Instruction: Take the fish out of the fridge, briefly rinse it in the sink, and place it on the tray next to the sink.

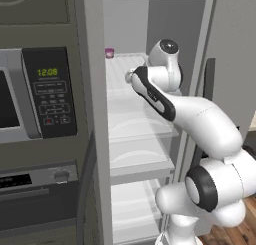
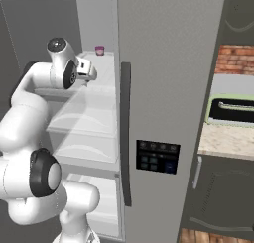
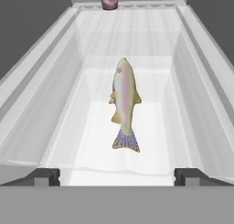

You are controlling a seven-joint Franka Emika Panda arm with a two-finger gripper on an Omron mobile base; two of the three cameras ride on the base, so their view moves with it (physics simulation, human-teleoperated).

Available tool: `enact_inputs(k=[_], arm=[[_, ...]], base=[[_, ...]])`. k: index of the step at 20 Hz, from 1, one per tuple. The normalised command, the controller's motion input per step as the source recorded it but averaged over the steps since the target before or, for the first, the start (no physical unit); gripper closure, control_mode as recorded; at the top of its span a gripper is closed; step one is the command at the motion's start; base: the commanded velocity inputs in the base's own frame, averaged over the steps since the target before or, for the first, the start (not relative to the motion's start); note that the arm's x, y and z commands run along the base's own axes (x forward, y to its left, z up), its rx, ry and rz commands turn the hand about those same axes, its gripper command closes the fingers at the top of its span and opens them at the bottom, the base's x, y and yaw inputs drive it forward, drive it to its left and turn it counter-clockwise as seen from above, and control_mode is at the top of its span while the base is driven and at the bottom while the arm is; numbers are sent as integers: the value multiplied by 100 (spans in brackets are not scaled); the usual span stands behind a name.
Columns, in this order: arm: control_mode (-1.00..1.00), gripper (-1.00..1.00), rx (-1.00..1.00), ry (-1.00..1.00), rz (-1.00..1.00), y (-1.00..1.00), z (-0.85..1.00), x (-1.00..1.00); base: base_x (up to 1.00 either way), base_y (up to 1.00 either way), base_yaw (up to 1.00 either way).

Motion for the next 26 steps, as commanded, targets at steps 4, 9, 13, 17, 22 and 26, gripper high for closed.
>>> enact_inputs(k=[4,9,13,17,22,26], arm=[[-100,-100,-3,0,0,0,-24,23],[-100,-100,0,0,0,0,-16,29],[-100,-100,0,0,0,0,0,44],[-100,-100,0,0,0,0,-5,45],[-100,-100,0,7,0,0,-18,42],[-100,-100,0,9,0,0,-26,39]], base=[[0,0,0],[0,0,0],[0,0,0],[0,0,0],[0,0,0],[0,0,0]])
